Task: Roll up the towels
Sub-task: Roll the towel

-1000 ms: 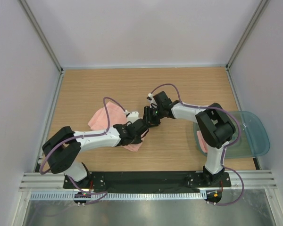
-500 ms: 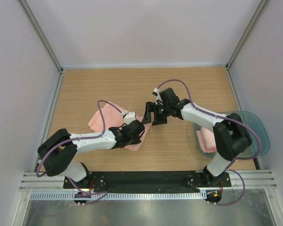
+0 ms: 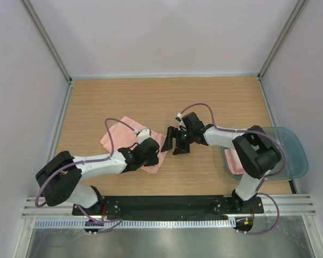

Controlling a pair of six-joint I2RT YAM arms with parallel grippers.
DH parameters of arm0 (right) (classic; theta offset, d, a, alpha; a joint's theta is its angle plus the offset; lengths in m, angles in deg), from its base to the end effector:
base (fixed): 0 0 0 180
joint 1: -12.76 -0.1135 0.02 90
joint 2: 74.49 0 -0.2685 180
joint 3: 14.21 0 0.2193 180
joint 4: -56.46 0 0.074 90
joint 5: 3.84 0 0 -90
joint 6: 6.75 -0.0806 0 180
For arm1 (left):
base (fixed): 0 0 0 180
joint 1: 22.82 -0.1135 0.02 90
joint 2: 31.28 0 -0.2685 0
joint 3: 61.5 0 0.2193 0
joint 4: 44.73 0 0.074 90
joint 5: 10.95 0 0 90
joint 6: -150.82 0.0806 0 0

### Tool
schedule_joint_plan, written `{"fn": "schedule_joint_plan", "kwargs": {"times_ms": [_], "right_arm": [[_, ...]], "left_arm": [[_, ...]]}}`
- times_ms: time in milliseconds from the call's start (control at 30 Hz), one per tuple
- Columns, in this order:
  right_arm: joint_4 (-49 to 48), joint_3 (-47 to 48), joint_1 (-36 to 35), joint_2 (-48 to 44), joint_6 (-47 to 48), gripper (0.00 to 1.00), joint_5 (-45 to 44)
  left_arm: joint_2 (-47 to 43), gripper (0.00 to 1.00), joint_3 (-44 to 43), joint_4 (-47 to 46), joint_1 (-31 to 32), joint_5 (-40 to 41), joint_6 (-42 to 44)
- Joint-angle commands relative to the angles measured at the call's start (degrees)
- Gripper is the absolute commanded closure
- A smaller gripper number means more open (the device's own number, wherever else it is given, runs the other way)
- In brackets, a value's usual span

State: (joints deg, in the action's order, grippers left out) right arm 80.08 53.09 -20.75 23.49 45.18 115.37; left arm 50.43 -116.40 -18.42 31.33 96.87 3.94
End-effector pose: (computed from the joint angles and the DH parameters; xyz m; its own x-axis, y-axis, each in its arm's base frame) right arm 0.2535 0.2150 0.1503 -0.9766 -0.0011 -0.2150 -0.1488 0.7256 0.6718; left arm 0.1766 -0.2024 0.1597 -0.8122 -0.2374 -0.5329 -0.0295 0.9290 -0.3689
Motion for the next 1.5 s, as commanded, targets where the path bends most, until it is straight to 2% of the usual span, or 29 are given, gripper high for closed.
{"fn": "schedule_joint_plan", "kwargs": {"times_ms": [0,167,300,333,400,433,533,867,1067,1200,1300,1333,1467], "right_arm": [[-5.55,1.14,-0.85,2.57,-1.66,0.17,1.02],[-10.89,0.70,-1.55,7.83,-3.24,0.18,0.85],[-14.42,0.44,-1.90,10.30,-5.17,0.30,1.20],[-14.86,0.26,-2.16,10.74,-5.44,0.41,1.37],[-15.74,0.17,-2.08,11.01,-5.70,0.51,1.64],[-15.92,0.00,-2.17,10.92,-5.79,0.61,1.64],[-14.70,0.17,-2.17,9.87,-5.18,0.70,1.11],[1.12,7.90,0.82,8.99,-1.14,0.81,-4.85],[6.05,10.81,1.61,11.27,0.53,0.86,-8.02],[9.91,12.21,2.05,11.28,2.73,0.92,-9.87],[13.86,14.32,2.05,10.84,4.75,0.93,-10.84],[15.61,15.37,2.05,10.66,5.45,0.94,-11.02],[18.79,17.13,2.14,9.52,6.86,0.94,-11.54]], "left_arm": [[-2.16,0.73,2.46,0.30,-0.27,-2.09,-0.68],[-5.33,0.72,4.83,-2.52,-0.63,-4.46,-0.51],[-7.00,0.71,5.27,-2.61,-1.41,-5.08,0.02],[-7.18,0.71,5.45,-2.53,-1.68,-5.34,0.10],[-7.62,0.71,5.71,-2.61,-2.03,-5.69,0.19],[-7.71,0.71,5.71,-2.61,-2.21,-5.70,0.28],[-8.06,0.71,6.15,-2.70,-2.30,-5.61,0.28],[-7.09,0.73,7.12,-2.62,-0.72,-6.93,3.27],[-8.23,0.73,7.21,-1.65,1.22,-5.61,3.27],[-8.15,0.72,3.71,4.13,2.71,0.96,5.37],[-5.61,0.71,-4.00,14.15,8.15,8.95,8.10],[-4.64,0.72,-6.13,16.52,11.21,14.55,8.36],[0.54,0.70,-14.66,24.10,17.46,22.68,10.29]]}}
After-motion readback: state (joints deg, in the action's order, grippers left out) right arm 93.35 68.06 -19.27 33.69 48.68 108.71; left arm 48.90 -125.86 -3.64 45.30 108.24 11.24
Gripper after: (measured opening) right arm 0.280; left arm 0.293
